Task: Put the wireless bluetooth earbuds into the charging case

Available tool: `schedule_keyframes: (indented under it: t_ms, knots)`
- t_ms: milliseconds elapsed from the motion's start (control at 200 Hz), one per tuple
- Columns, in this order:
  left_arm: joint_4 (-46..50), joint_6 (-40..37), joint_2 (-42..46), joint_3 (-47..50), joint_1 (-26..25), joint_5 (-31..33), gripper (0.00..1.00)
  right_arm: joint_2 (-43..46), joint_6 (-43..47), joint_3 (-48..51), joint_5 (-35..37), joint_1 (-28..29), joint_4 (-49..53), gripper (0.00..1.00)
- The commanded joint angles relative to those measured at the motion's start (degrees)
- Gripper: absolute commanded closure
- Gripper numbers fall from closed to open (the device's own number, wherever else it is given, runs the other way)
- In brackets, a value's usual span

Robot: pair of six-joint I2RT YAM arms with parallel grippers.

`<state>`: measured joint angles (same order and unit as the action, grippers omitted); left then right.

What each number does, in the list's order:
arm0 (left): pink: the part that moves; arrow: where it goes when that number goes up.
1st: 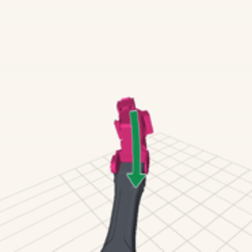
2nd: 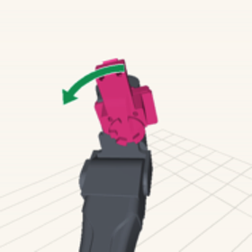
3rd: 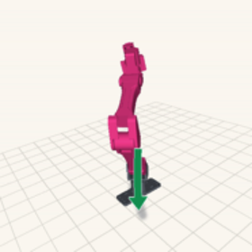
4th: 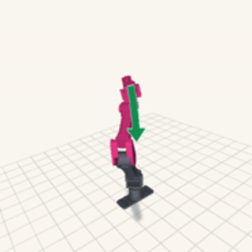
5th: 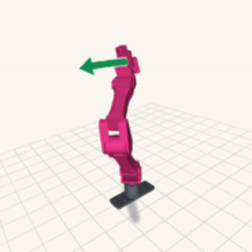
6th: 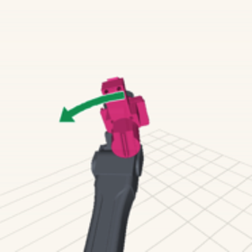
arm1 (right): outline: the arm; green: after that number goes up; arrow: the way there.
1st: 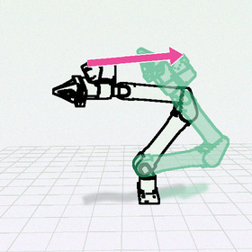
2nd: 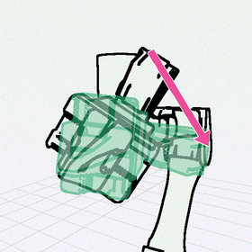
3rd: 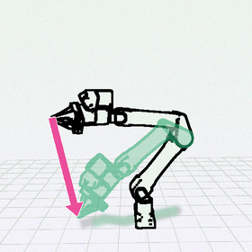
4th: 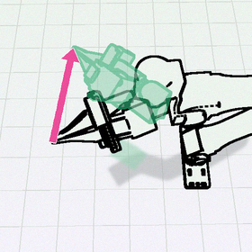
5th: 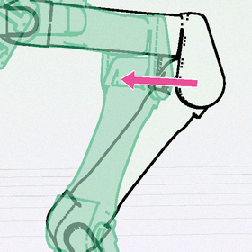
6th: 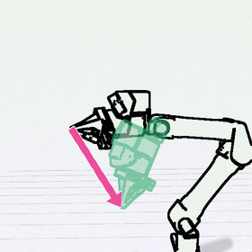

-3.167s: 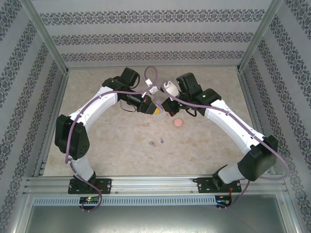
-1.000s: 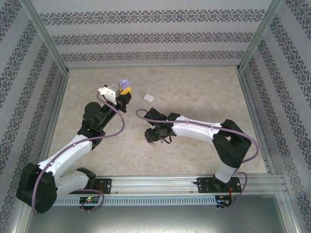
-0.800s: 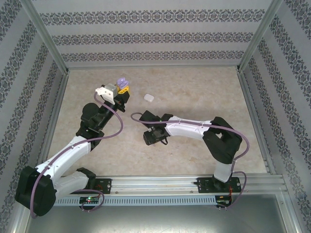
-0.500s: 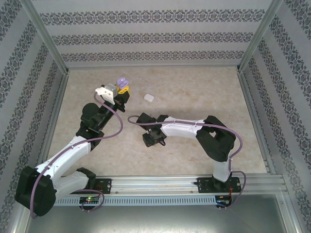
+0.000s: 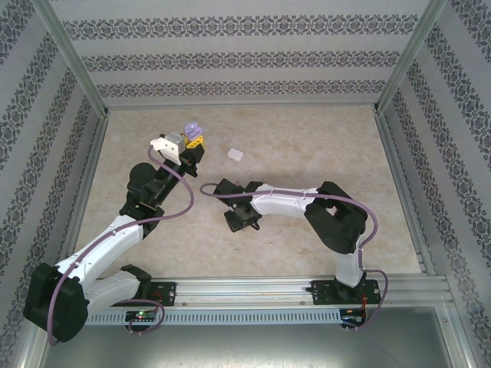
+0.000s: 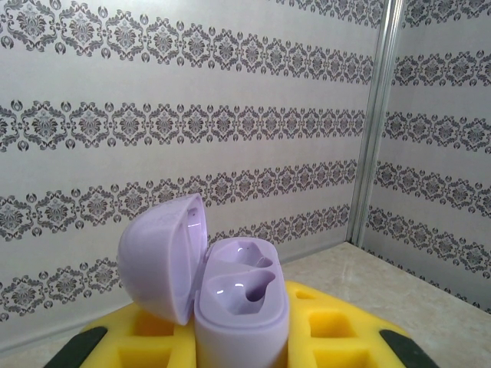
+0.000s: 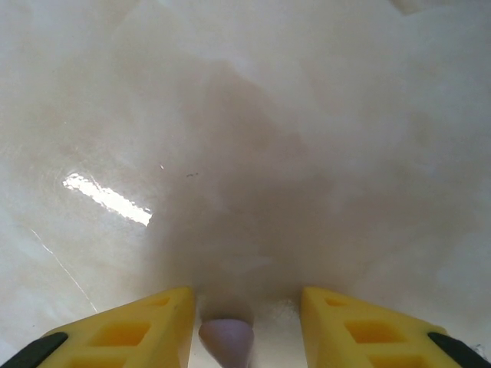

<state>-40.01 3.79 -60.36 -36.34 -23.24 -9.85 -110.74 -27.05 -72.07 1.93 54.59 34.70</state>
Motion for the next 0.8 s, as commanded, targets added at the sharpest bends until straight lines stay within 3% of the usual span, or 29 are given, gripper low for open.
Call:
schedule_keyframes:
  t_ms: [0, 794]
  knots:
    - [-2.5, 0.3, 1.2, 0.2, -0.4, -0.9, 1.00, -1.0, 0.2, -0.6, 0.5, 1.1, 1.2, 0.58]
    - [-2.5, 0.1, 0.8, 0.2, -0.4, -2.3, 1.00, -0.4, -2.1, 0.7, 2.9, 2.2, 3.1, 0.59]
